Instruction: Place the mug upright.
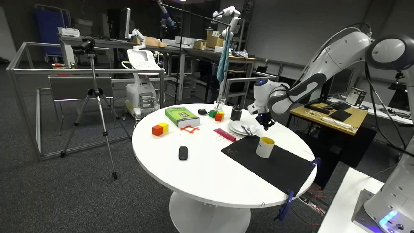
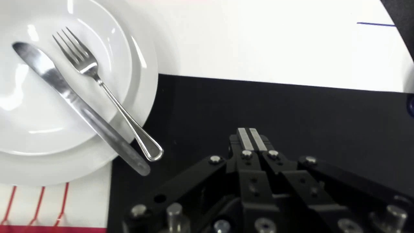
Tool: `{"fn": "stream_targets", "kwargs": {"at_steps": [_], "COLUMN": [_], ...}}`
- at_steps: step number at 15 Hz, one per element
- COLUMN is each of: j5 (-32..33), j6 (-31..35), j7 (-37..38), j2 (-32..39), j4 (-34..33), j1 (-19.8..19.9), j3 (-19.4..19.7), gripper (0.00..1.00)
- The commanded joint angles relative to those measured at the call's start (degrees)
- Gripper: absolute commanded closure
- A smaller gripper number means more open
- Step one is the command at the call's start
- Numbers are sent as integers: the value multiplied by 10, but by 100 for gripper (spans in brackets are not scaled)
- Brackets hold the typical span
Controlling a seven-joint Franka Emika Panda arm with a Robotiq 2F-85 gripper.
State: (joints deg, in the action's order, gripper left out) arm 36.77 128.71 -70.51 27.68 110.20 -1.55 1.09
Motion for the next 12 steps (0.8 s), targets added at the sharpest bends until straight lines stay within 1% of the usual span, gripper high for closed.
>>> {"fn": "stream_targets", "kwargs": {"at_steps": [1, 3, 7, 10, 12], "j5": [-4, -15, -83, -131, -147], "j6": [-22, -35, -55, -44, -24], "j7": [65, 92, 164, 222, 272], "j2": [-37, -54, -99, -147, -186], "j4": [-8, -10, 6, 40, 74], "j1": [2, 4, 9, 9, 7], "j3": [3, 0, -7, -10, -11], "gripper": [100, 100, 100, 100, 100]}}
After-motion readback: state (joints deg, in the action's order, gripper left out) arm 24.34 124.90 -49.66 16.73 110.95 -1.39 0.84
